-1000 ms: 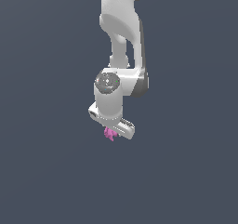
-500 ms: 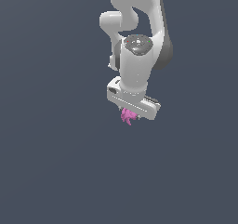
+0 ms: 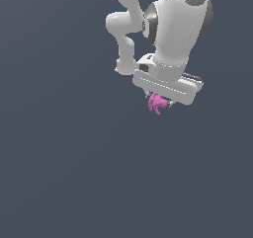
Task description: Pick up the object and move it to a goal position.
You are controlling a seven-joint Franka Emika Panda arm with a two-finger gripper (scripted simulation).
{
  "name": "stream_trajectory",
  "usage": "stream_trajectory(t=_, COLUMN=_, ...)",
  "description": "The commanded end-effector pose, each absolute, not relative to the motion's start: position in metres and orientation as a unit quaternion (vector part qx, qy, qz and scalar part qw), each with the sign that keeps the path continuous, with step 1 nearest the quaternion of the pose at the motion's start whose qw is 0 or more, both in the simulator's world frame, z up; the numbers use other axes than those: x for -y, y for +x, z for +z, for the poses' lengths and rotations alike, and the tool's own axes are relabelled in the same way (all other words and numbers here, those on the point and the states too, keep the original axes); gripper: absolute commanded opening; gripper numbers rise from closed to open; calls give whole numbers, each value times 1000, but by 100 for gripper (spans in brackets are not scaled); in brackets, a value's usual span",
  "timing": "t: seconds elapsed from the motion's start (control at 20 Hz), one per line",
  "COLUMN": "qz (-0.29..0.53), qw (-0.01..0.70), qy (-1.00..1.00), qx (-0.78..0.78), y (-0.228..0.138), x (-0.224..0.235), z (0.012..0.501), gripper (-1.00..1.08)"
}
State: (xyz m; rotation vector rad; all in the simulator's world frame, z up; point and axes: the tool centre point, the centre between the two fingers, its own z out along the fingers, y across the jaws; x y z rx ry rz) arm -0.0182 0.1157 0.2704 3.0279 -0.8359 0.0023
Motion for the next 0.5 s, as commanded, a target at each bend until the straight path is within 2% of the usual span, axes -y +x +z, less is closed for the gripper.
stream_trajectory(t=0.0, qz=0, qw=1, qy=964, qx=267, y=-24, x=-129, z=286, gripper=-100)
stream_trajectory(t=0.45, qz=0, qw=0, qy=964, qx=267, y=-29, x=-148, z=306, gripper=-100)
